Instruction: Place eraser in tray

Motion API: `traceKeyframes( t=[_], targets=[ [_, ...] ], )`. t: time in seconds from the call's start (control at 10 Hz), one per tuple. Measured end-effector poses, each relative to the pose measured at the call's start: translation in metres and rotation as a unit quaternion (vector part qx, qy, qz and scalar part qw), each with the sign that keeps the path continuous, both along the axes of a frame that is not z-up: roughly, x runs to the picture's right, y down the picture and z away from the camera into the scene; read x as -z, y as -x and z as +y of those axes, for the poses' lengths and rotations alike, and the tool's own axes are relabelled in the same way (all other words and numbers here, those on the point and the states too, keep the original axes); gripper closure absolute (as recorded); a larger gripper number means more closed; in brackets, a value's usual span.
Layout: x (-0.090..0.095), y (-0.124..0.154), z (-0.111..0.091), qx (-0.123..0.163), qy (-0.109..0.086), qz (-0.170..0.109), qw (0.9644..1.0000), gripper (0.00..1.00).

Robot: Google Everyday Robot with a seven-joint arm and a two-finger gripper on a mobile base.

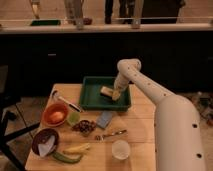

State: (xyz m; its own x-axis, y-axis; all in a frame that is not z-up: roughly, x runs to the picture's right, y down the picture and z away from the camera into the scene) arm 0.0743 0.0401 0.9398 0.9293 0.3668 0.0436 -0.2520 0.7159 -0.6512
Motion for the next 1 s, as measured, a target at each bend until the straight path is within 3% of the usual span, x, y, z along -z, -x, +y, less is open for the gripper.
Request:
traceKeyframes(
  t=[0.5,1.0],
  targets=[
    [0.0002,0.0004,-0.0009,-0.002,0.002,-0.008,1.0000,0.23],
    [0.0001,0.0007,0.0001,0.001,0.005,-0.013,0.9999,0.21]
  ],
)
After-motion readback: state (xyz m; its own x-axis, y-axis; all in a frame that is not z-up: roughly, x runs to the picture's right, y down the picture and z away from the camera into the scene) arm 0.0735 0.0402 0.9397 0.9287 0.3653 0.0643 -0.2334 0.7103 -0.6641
